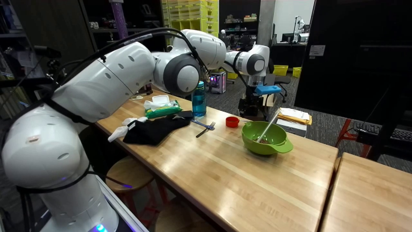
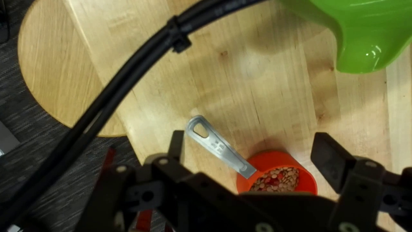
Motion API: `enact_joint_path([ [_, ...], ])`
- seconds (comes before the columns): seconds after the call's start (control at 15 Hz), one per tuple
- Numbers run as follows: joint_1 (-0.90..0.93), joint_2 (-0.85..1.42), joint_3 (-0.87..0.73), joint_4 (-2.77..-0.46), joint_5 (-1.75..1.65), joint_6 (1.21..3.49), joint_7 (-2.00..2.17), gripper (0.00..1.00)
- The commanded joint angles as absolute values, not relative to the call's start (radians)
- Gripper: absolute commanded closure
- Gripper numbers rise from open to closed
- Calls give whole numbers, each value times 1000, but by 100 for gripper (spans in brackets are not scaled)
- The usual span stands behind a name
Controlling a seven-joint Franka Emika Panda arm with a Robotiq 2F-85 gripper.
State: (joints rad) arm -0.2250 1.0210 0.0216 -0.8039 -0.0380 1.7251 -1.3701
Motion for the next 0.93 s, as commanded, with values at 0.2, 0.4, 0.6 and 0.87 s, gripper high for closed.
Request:
enact_joint_path([
  [0.2, -213, 1103, 14, -667, -62, 1654, -1443, 0],
  [0.4, -212, 1119, 14, -634, -79, 1629, -1488, 0],
  [0.6, -211, 1135, 16, -608, -88, 1612, -1523, 0],
  [0.87, -212, 1158, 17, -589, -88, 1611, -1545, 0],
])
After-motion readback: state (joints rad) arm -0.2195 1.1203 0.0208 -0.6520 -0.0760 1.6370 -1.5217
